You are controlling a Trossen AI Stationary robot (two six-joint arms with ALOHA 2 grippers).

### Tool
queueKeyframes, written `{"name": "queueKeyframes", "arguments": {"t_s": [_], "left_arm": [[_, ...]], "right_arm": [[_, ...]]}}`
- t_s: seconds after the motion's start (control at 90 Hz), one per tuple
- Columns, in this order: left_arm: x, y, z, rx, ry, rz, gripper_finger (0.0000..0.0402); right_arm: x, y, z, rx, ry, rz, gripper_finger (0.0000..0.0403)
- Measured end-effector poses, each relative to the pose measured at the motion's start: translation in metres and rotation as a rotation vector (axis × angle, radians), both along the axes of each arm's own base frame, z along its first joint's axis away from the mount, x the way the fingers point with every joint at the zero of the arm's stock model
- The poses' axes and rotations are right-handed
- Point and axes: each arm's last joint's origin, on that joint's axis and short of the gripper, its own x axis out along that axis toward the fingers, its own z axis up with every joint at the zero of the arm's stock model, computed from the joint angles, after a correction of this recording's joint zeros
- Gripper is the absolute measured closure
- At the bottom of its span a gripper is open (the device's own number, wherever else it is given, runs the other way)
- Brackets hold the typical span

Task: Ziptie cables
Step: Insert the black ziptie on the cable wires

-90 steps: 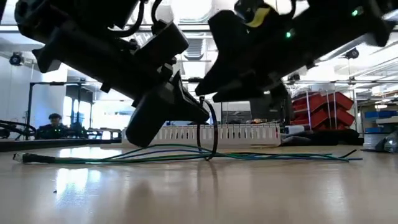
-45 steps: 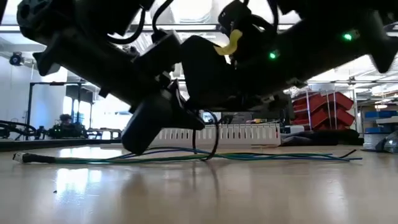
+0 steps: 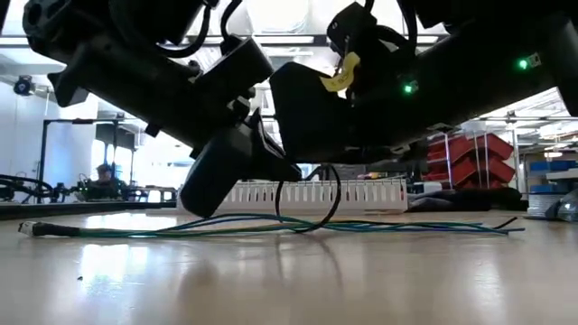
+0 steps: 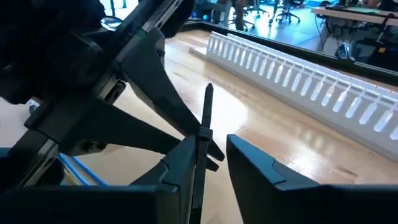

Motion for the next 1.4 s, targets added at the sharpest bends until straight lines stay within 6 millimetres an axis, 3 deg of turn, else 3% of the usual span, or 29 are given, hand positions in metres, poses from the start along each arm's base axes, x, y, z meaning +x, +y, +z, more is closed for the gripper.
{"name": "queueKeyframes", "arguments": {"t_s": [0.178,0.5,0.922,1.4], "left_arm": [[0.0,-0.001,0.001,0.011,0.0,-0.01,0.0402],[0.0,-0.001,0.001,-0.006,-0.008,0.0,0.0402],[0.0,-0.001,0.001,-0.005,-0.01,0.002,0.0402],[0.0,-0.001,0.001,-0.007,-0.015,0.002,0.0402]], "right_arm": [[0.001,0.001,0.018,0.02,0.004,0.056,0.0336],[0.0,0.001,0.017,0.089,-0.006,0.062,0.0347],[-0.002,-0.002,0.016,0.186,-0.065,0.016,0.03],[0.001,-0.009,0.015,0.208,-0.057,0.008,0.0354]]}}
